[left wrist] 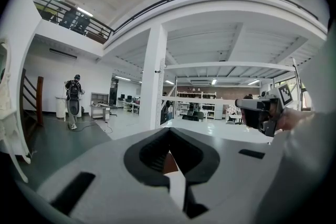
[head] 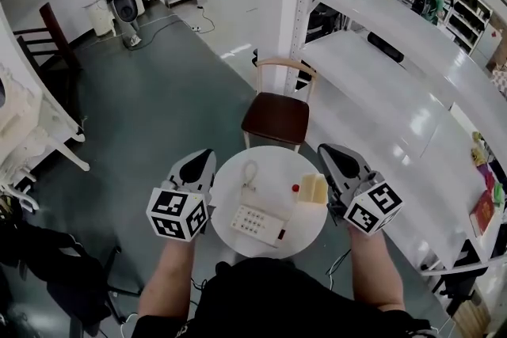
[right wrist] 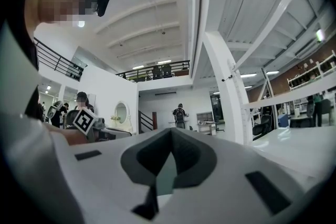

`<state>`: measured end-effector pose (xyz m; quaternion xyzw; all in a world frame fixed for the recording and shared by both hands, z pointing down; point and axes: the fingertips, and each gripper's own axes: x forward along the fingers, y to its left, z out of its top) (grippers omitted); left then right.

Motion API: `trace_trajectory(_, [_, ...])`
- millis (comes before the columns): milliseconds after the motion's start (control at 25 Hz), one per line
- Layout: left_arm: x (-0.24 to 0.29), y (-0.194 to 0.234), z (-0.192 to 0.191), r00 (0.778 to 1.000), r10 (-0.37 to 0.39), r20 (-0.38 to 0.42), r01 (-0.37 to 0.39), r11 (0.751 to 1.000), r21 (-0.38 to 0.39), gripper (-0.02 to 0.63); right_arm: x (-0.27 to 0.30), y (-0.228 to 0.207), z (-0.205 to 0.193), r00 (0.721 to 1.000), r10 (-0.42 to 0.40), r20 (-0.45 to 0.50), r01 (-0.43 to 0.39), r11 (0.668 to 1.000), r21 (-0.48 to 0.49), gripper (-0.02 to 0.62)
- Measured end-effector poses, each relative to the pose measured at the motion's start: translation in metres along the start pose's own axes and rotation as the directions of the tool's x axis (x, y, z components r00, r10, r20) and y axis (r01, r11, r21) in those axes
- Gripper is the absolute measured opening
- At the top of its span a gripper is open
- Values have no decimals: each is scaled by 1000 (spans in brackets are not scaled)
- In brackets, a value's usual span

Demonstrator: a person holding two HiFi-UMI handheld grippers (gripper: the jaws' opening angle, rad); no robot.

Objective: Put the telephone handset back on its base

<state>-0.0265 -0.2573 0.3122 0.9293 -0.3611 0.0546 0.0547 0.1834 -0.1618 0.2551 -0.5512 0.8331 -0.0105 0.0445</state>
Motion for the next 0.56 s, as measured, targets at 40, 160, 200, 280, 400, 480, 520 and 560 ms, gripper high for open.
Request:
trace_trajectory(40, [-1,0,-1,1000,1,-2,-1,1000,-1,9,-1,1,-1,1000,0,-1,0,1000,3,3])
trace_trajectory(160, [-2,-3,-6,1000,2,-11,-2,1000,-10,9,-5,1,-3,1000,4,-4,-4,1000,9,3])
trace_trajectory(200, [-2,-4,-7,1000,2,-12,-2,1000,-13,9,-6,1,-4,1000,6,-6,-6,1000,10,3])
trace_trajectory(280, [-1,-8,-9,1000,-1,-14,1,1000,-14,9,-9,1,-6,1000,10,-8,-10,1000,12,3])
trace_trajectory(400, [1,-10,-10,1000,-6,-17,6,1000,-13,9,-10,1,-9,1000,14,-12,-14,1000,18,3])
trace_trajectory(480, [2,-11,-11,1000,-7,-19,7,1000,-12,9,-11,1,-11,1000,15,-14,-15,1000,21,3])
trace_trajectory(520, [3,-12,-12,1000,-7,-20,7,1000,-12,9,-11,1,-12,1000,16,-15,-16,1000,23,3])
trace_trajectory(560, [3,-12,-12,1000,-7,-21,7,1000,-12,9,-11,0,-12,1000,17,-16,-17,1000,24,3])
